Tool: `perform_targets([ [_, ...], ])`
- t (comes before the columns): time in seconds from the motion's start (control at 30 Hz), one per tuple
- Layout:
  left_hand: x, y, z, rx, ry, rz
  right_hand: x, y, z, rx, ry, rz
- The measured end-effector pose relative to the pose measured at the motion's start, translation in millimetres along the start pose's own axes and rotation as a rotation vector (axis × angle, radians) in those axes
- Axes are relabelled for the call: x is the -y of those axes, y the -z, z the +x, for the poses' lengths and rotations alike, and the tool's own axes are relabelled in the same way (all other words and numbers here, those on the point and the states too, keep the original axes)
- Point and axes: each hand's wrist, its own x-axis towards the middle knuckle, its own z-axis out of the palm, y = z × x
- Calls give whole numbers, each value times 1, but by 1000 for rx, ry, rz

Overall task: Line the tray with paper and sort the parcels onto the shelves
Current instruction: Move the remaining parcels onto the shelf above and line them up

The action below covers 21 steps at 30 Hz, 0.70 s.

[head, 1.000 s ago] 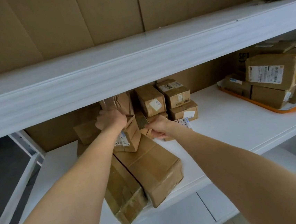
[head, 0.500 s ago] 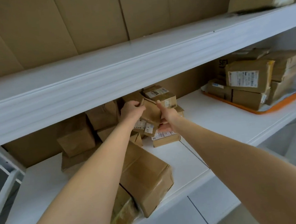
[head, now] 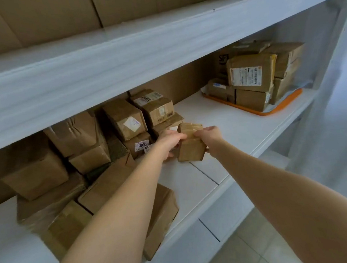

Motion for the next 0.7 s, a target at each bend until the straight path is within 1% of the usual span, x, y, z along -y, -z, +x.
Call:
perform_targets([
  [0.13, 3, -9, 7, 45, -7, 3, -16, 2, 6, -147, 74, -54],
  [0.27, 5, -16, 11, 102, -82, -37, -19, 6, 6, -241, 128, -113],
  [0.33, 5, -21, 10, 102, -128, -30, -19, 7, 6, -250, 125, -149],
  [0.43, 1, -28, 9, 108, -179, 13, -19, 11, 5, -230, 70, -215],
  [0.53, 0, -30, 8, 85, -156, 74, -20, 17, 6, -192, 22, -214],
  [0.63, 5, -28, 7, 97, -109, 137, -21, 16, 5, -156, 60, -191],
  [0.7, 8, -26, 7, 112, -94, 145, -22, 10, 2, -173, 116, -211],
])
